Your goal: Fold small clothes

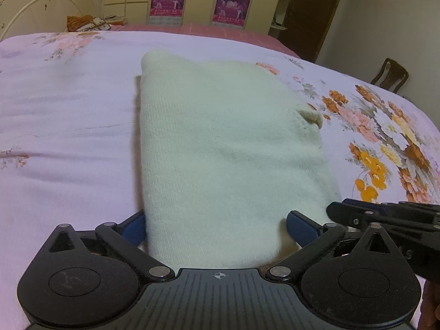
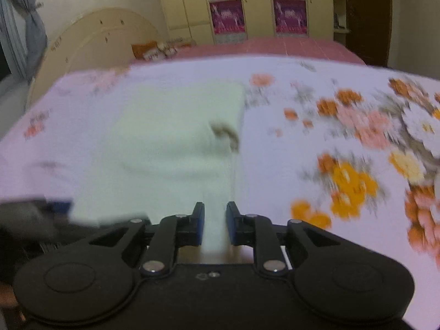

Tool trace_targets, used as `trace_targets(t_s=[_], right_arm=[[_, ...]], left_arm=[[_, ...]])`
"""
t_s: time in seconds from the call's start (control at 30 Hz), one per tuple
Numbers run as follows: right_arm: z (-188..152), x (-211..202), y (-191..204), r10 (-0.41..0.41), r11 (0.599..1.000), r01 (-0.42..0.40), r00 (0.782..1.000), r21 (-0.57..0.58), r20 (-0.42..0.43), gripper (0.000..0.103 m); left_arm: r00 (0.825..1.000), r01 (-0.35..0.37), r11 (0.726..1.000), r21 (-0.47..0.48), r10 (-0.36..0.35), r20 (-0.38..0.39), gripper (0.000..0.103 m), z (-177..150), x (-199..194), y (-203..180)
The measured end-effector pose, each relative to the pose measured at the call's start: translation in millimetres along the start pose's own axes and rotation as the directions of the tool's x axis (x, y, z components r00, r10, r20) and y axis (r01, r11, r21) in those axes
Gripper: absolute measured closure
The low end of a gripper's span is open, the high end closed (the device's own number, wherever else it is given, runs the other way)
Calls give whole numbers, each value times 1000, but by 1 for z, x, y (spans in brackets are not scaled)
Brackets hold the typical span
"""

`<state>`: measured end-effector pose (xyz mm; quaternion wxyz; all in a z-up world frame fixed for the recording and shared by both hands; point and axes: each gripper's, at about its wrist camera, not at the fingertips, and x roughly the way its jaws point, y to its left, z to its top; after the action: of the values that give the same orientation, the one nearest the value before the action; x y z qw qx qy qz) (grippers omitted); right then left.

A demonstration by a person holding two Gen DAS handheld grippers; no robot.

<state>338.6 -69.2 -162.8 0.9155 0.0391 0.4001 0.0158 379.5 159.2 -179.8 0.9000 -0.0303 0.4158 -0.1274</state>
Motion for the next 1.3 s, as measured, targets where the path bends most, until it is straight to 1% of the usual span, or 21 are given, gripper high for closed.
trace_targets(t_s=[0.03, 0.1, 0.2, 0.3, 0.43, 0.53, 0.63, 0.7, 0.8, 0.87, 1.0, 1.03, 1.07, 1.13, 1.2, 1.27, 1.3], right_arm=[[-2, 0, -2, 6, 1000, -6, 1000, 11, 12, 84], [2, -2, -3, 7, 999, -7, 1000, 36, -3, 84], [-1, -5, 1, -3, 1000, 4, 1000, 20, -7, 83], [-7, -4, -1, -6, 1000, 6, 1000, 27, 4, 81], [-7, -4, -9, 8, 995, -7, 1000, 104, -6, 80], [-6, -7, -8, -1, 993, 3, 1000, 116, -14, 78], [-9, -24, -5, -12, 989, 11, 1000, 147, 9, 78], [-15, -42, -2, -15, 988, 10, 999, 157, 30, 77], [-26, -69, 3, -19, 989, 12, 999, 150, 47, 72], [-32, -85, 8, -15, 989, 8, 999, 147, 46, 65], [-38, -125, 17, -2, 990, -9, 997, 138, 75, 59], [-38, -134, 19, 4, 990, -15, 997, 138, 83, 54], [-38, -143, 21, 10, 991, -22, 996, 133, 93, 49], [-35, -165, 27, 26, 993, -40, 992, 110, 123, 41], [-32, -186, 33, 38, 995, -51, 988, 85, 148, 38], [-30, -205, 36, 53, 996, -64, 985, 63, 167, 31], [-30, -214, 37, 60, 996, -69, 984, 49, 170, 30]], left_arm=[[1000, -5, 1000, -2, 5, -2, 0, 0, 0, -1], [1000, -15, 1000, -16, 15, -9, 0, 2, 1, -1], [999, -43, 998, -41, 42, -17, 0, 2, 2, -3], [998, -54, 997, -47, 53, -27, 0, 2, 1, -4], [996, -63, 997, -51, 60, -63, 0, 4, -1, -4], [991, -112, 992, -49, 108, -78, 0, 2, -5, -6], [981, -189, 982, -18, 188, -46, 0, -3, -20, -12], [980, -196, 981, 11, 196, -42, 0, -6, -32, -14], [977, -210, 977, 42, 211, -27, 0, -8, -57, -17], [977, -214, 975, 52, 215, -12, 0, -8, -80, -18], [984, -174, 984, 23, 174, 28, 0, -6, -130, -15], [985, -170, 985, 18, 170, 36, 0, -6, -142, -16], [984, -172, 985, 15, 171, 42, 0, -6, -153, -17], [981, -186, 982, 12, 185, 61, 0, -8, -177, -20], [979, -194, 981, -1, 193, 69, 0, -11, -200, -24], [979, -190, 982, -12, 190, 78, 0, -16, -222, -29], [978, -188, 982, -22, 189, 90, 0, -19, -232, -31]])
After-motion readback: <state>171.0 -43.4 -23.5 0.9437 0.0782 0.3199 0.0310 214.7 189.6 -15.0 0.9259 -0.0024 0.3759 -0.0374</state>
